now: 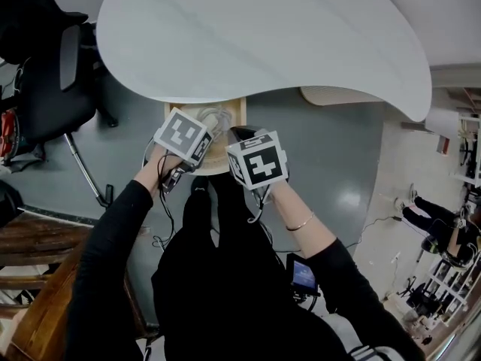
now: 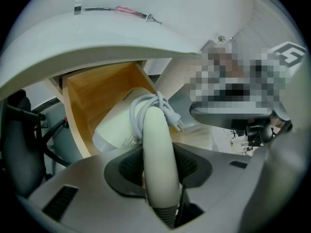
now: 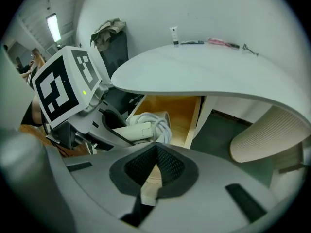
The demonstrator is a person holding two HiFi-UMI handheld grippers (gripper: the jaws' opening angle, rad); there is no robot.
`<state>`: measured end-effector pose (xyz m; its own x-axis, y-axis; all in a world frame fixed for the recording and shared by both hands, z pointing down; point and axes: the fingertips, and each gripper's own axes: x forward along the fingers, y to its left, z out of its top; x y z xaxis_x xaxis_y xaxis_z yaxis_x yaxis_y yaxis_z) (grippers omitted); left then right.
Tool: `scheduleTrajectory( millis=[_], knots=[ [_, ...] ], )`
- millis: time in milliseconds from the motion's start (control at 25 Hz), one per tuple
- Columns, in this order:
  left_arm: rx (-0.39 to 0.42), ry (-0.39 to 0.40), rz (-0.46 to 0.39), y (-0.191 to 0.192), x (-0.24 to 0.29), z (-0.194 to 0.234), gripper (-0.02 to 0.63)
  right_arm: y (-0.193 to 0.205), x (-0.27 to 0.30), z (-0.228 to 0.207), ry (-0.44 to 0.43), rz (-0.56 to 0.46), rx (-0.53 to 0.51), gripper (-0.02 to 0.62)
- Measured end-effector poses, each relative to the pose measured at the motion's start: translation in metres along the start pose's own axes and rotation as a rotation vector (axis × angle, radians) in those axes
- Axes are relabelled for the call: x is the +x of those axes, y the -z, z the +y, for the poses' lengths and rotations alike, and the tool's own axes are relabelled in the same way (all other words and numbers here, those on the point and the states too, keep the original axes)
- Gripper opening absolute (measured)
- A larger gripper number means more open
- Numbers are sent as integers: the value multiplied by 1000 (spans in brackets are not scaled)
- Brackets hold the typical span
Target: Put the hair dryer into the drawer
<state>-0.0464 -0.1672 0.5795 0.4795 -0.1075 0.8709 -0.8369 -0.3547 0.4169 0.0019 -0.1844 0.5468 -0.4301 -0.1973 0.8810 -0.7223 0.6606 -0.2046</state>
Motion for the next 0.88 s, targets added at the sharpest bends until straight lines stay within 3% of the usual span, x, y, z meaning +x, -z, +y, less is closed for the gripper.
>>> scheduleTrajectory(
  millis=[320, 600, 880],
  knots=[
    [-29, -38, -39, -8, 16, 6, 155, 4, 13, -4, -8, 55, 5, 2],
    [-16, -118, -99, -25, 28, 19, 155, 1, 17, -5, -5, 70, 1, 2],
    [-22, -138, -110, -28, 46, 23, 155, 1, 22, -4, -1, 81, -10, 2]
  ],
)
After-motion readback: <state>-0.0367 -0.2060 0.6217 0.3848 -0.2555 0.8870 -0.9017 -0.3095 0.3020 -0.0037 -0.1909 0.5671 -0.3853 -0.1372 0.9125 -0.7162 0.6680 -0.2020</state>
